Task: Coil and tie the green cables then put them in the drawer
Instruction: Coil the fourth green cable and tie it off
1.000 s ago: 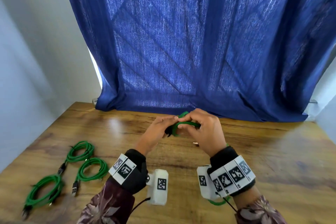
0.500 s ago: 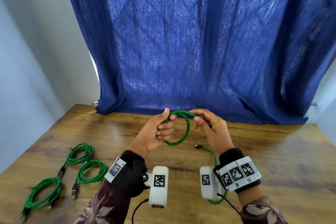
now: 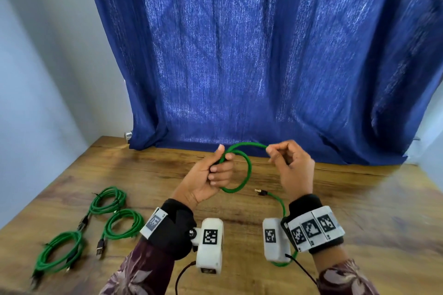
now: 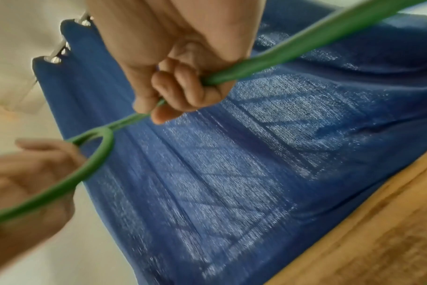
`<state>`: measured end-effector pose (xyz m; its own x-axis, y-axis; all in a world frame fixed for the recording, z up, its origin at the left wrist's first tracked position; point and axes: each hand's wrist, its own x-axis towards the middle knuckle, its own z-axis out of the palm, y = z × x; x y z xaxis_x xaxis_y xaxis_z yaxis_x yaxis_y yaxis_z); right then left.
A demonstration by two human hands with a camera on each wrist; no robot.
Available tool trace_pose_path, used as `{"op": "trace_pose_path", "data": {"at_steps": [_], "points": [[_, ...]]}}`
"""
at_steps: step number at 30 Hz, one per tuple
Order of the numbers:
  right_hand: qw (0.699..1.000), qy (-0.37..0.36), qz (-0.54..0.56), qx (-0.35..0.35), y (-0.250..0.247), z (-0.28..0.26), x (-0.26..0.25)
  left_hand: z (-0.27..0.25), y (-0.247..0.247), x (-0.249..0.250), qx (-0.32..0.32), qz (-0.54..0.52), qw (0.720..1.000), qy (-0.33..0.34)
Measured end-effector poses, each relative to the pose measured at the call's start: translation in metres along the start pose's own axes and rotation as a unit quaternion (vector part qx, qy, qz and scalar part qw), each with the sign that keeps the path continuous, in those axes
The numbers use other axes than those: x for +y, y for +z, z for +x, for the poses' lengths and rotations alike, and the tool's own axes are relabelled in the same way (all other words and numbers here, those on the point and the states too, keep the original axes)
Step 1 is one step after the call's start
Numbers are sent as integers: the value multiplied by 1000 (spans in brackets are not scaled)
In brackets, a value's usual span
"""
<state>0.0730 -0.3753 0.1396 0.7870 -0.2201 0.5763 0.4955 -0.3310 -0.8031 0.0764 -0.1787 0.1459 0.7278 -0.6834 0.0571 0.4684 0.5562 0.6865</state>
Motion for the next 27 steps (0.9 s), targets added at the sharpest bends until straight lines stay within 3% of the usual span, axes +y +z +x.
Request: {"op": "trace_pose_path", "data": {"at_steps": [3, 5, 10, 13, 16, 18, 21, 24, 27], "points": [[995, -11, -32, -96, 7, -18, 8, 1, -4, 4, -27, -62, 996, 59], [992, 2, -19, -123, 6, -30, 18, -1, -11, 10, -62, -128, 985, 95], [991, 86, 65, -77, -4, -55, 31, -15, -29, 35, -62, -200, 963, 172], [994, 58, -47, -74, 0, -62, 29, -17, -37, 42, -40, -215, 955, 199], [962, -7, -219, -165, 5, -66, 20, -16, -44, 43, -13, -226, 951, 209], [928, -11, -283, -243, 8, -67, 12, -15, -40, 43, 22, -209, 952, 224], [900, -29, -287, -328, 12, -65, -2, -13, -27, 37, 175, -145, 932, 281], [875, -77, -290, -381, 16, -61, -13, -8, -19, 33, 204, -86, 928, 300], [869, -169, -276, -374, 16, -54, -22, -4, -16, 27, 206, 9, 940, 273]]}}
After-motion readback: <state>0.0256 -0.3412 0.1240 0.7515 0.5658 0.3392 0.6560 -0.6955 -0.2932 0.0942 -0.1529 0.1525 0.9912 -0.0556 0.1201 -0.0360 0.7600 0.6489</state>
